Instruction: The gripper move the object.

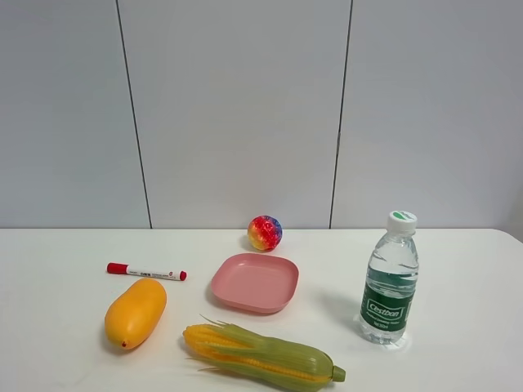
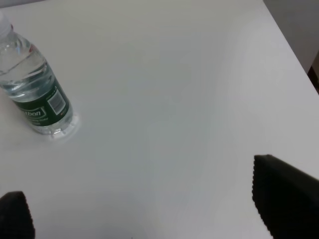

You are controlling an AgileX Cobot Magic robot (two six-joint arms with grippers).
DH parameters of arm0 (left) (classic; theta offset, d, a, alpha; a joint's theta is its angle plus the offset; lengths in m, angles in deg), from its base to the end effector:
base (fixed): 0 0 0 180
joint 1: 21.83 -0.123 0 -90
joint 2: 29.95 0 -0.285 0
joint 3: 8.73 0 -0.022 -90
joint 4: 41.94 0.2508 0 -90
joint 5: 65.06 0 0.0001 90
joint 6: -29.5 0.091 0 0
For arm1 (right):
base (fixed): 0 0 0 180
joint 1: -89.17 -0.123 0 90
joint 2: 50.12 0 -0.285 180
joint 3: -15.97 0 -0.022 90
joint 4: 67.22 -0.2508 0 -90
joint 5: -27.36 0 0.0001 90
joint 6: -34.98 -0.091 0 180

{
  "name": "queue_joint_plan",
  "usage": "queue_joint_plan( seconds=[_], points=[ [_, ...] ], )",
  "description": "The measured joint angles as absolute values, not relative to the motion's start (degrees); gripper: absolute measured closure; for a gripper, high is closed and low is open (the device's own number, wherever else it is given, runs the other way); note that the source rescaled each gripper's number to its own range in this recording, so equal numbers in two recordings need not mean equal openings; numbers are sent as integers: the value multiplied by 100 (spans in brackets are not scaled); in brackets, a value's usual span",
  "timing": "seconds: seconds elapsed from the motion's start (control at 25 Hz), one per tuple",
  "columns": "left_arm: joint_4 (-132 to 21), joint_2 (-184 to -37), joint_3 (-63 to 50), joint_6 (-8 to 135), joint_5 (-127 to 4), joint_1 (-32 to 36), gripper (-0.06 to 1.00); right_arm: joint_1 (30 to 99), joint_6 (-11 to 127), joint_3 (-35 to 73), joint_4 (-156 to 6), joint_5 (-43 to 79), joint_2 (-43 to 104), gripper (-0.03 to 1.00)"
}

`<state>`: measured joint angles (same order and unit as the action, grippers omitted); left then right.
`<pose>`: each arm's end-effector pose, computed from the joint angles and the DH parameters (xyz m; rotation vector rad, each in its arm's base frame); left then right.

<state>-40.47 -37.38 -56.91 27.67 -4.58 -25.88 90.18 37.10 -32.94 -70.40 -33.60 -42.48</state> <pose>-0.0065 0.0016 0.2796 -0.1052 2.0236 0.0551 -0.0047 0.0045 0.2755 -0.0224 2.0497 0.0325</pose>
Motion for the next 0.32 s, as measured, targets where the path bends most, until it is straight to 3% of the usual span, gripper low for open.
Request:
queue_joint_plan(
  seconds=[0.32],
  points=[
    [-4047, -3738, -5691, 2767, -458, -2588, -6, 9018, 3708, -3294, -7040, -3360, -4248, 8]
  ],
)
